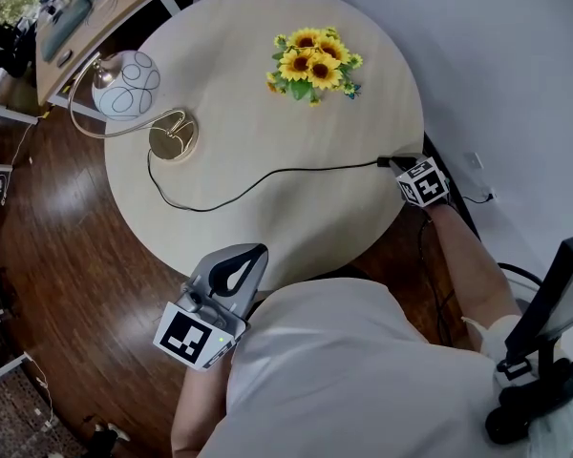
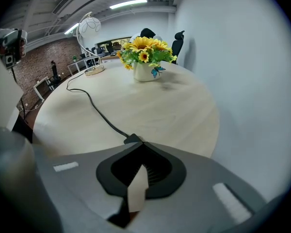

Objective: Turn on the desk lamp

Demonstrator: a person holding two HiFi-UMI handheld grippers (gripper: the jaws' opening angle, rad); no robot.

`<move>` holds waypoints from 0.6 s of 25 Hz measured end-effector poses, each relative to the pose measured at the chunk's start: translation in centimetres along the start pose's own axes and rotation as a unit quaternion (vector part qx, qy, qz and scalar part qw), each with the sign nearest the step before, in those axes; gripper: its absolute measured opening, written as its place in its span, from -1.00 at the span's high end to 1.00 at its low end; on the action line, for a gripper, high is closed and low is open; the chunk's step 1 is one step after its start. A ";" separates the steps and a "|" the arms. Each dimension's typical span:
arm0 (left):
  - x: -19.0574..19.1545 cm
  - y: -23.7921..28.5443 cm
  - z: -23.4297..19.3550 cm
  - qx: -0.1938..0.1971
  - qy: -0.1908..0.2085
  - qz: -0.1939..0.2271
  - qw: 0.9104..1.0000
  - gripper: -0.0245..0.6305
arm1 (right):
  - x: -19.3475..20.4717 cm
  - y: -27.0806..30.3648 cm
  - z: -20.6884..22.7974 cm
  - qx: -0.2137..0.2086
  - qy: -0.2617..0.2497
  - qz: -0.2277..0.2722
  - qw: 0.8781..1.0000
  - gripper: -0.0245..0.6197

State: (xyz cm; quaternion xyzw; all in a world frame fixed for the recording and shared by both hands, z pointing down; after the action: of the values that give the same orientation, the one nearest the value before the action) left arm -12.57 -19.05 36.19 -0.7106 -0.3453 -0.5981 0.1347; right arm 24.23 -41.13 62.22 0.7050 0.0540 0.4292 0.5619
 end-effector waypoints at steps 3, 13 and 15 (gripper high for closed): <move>0.0 0.1 -0.1 0.002 0.000 -0.001 1.000 0.87 | 0.2 0.2 0.2 -0.001 0.016 -0.002 1.000 0.91; -0.1 -0.1 -0.1 0.007 0.002 0.000 1.000 0.87 | 0.3 -0.1 -0.1 0.005 0.022 -0.002 1.000 0.91; -0.1 0.0 -0.2 0.007 0.003 0.000 1.000 0.87 | 0.4 0.1 0.1 0.006 0.025 -0.002 1.000 0.91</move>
State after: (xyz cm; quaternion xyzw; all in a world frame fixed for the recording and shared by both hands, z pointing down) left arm -12.72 -19.21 36.20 -0.7077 -0.3491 -0.5979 0.1411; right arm 24.47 -41.00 62.49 0.6972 0.0716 0.4454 0.5572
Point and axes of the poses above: the fingertips, and each gripper's own axes: y forward along the fingers, z to its right, x out of its underside, the point moved 10 cm from there along -y, backward along the fingers, and after that the axes turned 4 degrees about z, right-handed, at the moved point
